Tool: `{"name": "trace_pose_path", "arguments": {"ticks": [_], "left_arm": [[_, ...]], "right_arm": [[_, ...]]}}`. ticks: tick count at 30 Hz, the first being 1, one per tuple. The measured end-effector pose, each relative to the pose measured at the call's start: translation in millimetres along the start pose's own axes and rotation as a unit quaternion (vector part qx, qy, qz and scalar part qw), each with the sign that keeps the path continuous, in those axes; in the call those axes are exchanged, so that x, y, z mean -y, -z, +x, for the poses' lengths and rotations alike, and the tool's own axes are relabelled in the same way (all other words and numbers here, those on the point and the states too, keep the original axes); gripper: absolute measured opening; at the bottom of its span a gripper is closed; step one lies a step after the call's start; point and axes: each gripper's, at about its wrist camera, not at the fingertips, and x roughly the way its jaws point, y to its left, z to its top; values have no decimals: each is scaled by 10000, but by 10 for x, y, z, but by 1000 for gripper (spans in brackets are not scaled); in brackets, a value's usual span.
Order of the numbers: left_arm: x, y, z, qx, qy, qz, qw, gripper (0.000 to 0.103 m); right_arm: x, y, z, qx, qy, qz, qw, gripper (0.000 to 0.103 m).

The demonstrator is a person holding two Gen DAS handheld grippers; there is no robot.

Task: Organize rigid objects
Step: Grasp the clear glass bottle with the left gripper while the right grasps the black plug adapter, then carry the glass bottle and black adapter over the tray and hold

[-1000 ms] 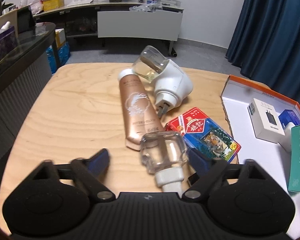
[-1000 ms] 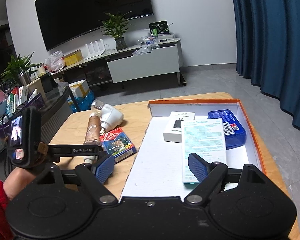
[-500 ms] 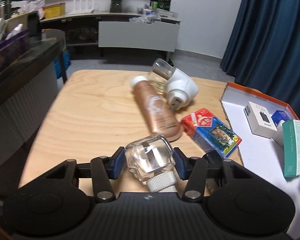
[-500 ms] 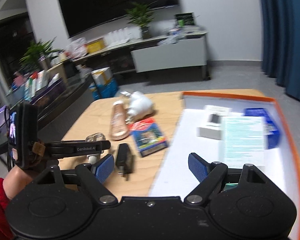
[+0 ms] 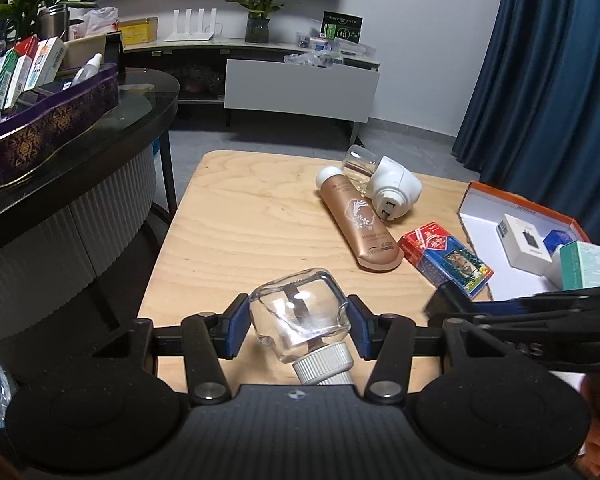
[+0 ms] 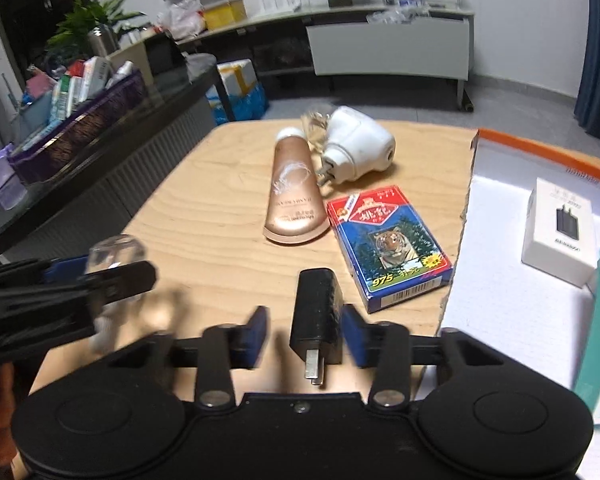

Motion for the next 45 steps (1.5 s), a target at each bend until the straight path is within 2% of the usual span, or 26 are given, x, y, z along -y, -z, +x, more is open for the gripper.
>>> {"name": "trace_pose_path", "arguments": {"ticks": [6, 14, 22, 28, 37, 45], "left_arm": [[59, 6, -130, 141, 111, 4, 9998, 52], [300, 36, -348, 325, 352, 169, 9987, 52], [588, 78, -580, 477, 573, 383, 9965, 52], [922, 136, -696, 542, 868, 712, 9922, 52], [1425, 175, -744, 634, 1363, 1163, 9818, 52], [1607, 219, -724, 675, 1516, 1256, 9781, 52]], "right_arm": [[-20, 61, -282, 363, 150, 1, 9992, 27], [41, 167, -951, 1002, 365, 162, 9942, 27], [242, 399, -1581, 1534, 707, 446, 9846, 27], [470, 664, -1909, 1773, 1142, 686, 9751, 27], [801, 942, -2172, 1995, 1558, 1141, 9607, 27], [845, 1032, -2207, 2097, 1634, 1157, 9571, 27]]}}
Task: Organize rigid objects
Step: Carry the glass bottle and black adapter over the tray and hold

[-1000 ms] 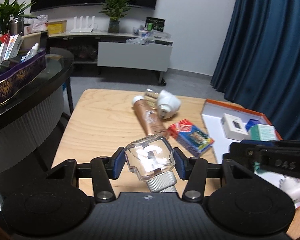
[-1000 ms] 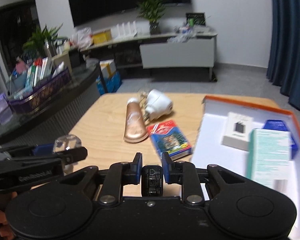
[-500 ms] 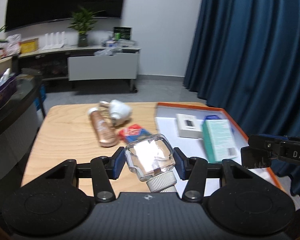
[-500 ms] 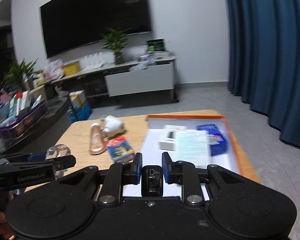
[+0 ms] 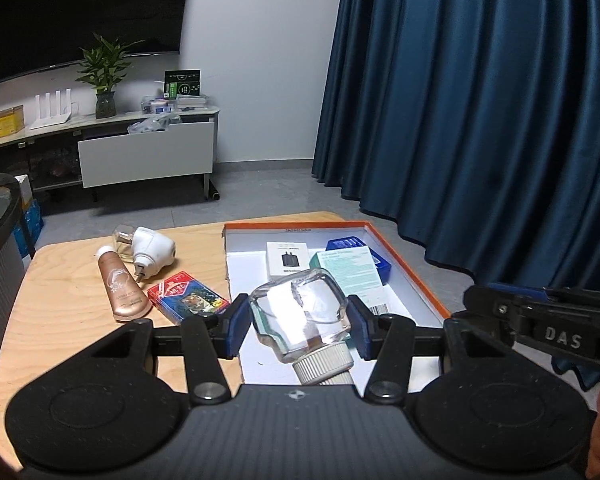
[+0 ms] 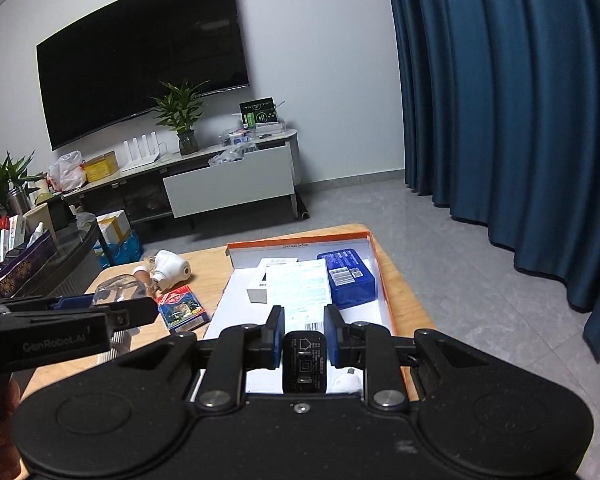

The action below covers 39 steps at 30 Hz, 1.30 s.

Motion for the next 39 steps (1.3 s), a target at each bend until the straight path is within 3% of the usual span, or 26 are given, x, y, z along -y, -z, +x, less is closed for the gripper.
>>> {"name": "trace_pose_path", "arguments": {"ticks": [39], "left_arm": [[26, 47, -97, 74, -61, -175, 9998, 52]], "right_arm": [[-16, 41, -47, 54, -102, -19, 9999, 27]]}}
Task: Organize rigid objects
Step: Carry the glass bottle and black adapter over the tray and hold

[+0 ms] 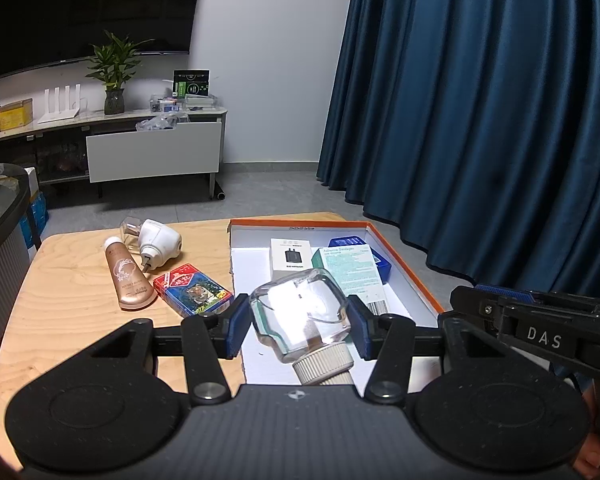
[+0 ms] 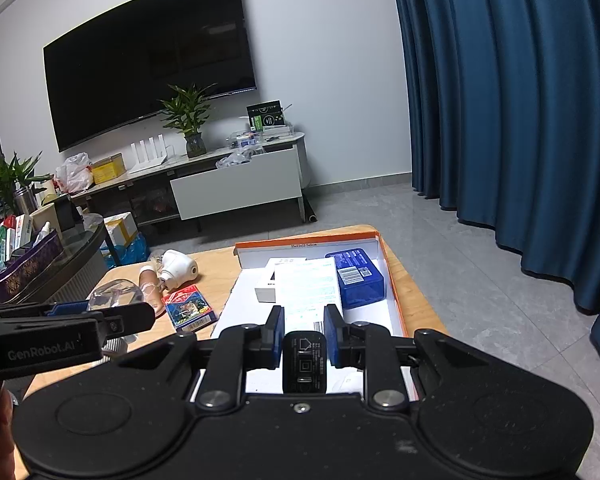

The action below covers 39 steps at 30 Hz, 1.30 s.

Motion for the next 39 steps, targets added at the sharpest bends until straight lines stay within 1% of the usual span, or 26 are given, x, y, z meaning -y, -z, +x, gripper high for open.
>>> {"name": "trace_pose_path", "arguments": {"ticks": [30, 39], "left_arm": [[-3, 17, 23, -33, -12, -61, 10000, 52], [-10, 68, 115, -173, 34, -64, 9998, 52]], "right_arm": [[42, 27, 46, -31, 10, 10, 10000, 27], [50, 58, 121, -111, 19, 36, 9999, 27]]}}
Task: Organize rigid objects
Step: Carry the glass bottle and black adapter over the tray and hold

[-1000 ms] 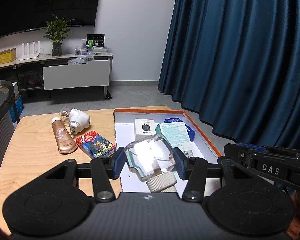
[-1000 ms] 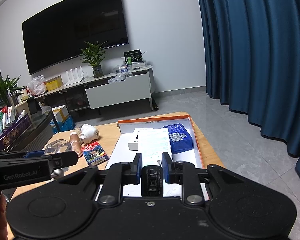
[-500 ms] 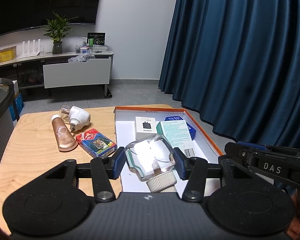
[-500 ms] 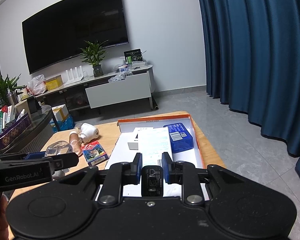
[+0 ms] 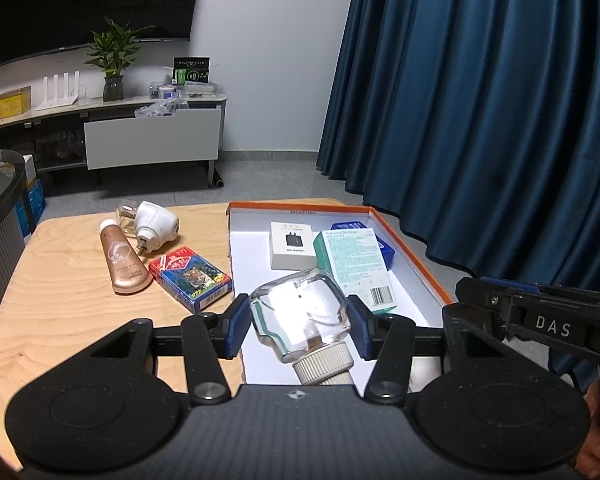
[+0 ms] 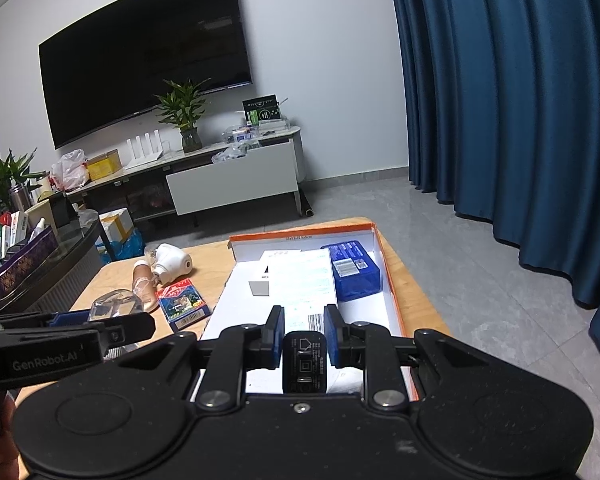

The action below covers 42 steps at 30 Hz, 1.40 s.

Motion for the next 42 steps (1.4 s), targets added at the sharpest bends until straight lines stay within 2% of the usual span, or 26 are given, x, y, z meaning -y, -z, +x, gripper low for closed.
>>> {"name": "trace_pose_path", "arguments": {"ticks": [22, 42], "left_arm": [[42, 100, 169, -273, -5, 17, 9996, 52], [65, 69, 123, -181, 6, 28, 9998, 52]], "right_arm": [[-6, 79, 178, -229, -29, 2, 9997, 27], [-33, 86, 149, -188, -39, -47, 9998, 27]]}}
